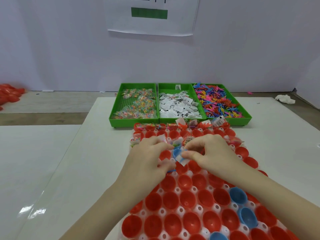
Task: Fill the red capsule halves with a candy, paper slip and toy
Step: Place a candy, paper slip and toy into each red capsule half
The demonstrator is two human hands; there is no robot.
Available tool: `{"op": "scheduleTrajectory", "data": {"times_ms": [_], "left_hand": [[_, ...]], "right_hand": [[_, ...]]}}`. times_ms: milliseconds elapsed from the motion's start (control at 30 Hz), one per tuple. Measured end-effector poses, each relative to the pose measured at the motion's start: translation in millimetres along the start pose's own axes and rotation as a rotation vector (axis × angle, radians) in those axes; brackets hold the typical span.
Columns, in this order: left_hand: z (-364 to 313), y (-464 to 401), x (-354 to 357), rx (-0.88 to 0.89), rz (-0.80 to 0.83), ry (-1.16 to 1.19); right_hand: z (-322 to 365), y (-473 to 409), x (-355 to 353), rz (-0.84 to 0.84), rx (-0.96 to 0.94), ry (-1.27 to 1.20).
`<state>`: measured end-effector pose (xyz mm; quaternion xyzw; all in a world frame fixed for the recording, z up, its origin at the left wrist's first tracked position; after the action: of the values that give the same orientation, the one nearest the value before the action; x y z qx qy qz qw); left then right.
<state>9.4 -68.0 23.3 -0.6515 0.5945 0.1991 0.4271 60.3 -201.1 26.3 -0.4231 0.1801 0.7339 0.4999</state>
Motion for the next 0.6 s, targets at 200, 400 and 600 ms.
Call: {"op": "scheduleTrajectory", "data": {"times_ms": [200, 400, 600], "left_hand": [[-1.7, 2.5, 10.9, 0.103, 0.056, -0.246], [-4.6, -0.2, 15.7, 0.187, 0.076, -0.318], [2.6, 0.7, 11.9, 0.191, 0.028, -0.247]], "right_hand": [[0.9, 3.2, 11.9, 0.067, -0.064, 0.228], [10.6, 1.2, 26.4, 0.226, -0.137, 0.357], [5.3, -7.2, 19.3, 0.194, -0.021, 0.199]]}}
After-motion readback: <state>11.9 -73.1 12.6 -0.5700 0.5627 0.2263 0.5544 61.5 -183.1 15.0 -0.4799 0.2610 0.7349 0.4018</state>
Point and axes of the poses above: each hand's wrist, its own y-axis away from the middle knuckle, its own x-axis out of the palm, z = x × y, the point moved 6 cm from there along -y, towards the middle knuckle
